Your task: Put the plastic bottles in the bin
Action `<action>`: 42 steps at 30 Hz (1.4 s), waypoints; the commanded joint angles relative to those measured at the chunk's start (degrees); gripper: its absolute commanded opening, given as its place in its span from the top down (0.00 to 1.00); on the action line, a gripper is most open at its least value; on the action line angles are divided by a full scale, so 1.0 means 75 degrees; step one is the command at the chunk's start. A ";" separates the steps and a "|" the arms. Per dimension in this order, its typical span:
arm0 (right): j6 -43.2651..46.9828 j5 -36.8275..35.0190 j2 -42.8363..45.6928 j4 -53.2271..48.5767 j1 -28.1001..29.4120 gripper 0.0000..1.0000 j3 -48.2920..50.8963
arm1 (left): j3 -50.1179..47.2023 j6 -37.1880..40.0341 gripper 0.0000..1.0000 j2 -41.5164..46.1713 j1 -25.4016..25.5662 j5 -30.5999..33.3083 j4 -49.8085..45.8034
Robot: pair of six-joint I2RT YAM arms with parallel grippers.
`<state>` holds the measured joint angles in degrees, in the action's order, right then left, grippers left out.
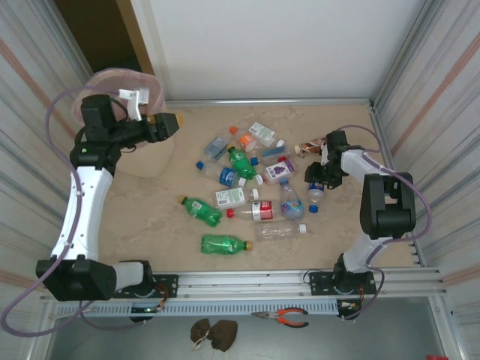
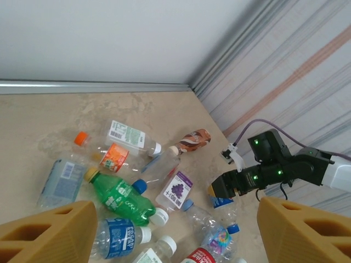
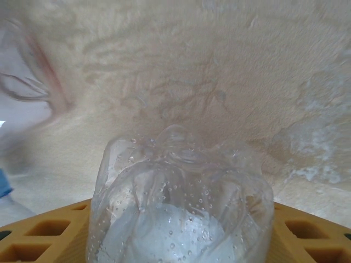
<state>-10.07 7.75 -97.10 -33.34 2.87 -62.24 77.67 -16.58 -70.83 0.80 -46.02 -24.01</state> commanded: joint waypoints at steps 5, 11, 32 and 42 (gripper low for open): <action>-0.0146 0.0204 0.1967 0.0188 0.0400 0.45 0.0000 | -0.0561 -0.0444 0.26 0.0425 0.0623 -0.0075 0.1975; -0.0111 0.0648 0.3332 0.0724 0.1103 0.46 -0.0254 | -0.0931 -0.0646 0.25 0.0399 0.1359 -0.0040 0.3311; -0.0545 0.3670 0.5584 0.4309 0.2897 0.44 -0.0908 | -0.0871 0.0157 0.16 -0.0255 0.3941 -0.1228 0.5786; -0.0615 0.3749 0.5435 0.4726 0.3637 0.43 -0.1341 | -0.0288 0.0329 0.14 -0.0951 0.4869 -0.1453 0.5690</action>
<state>-13.34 34.59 -56.53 -0.80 29.10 -70.78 72.73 -15.40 -77.21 36.40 -54.74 16.97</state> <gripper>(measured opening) 0.580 0.857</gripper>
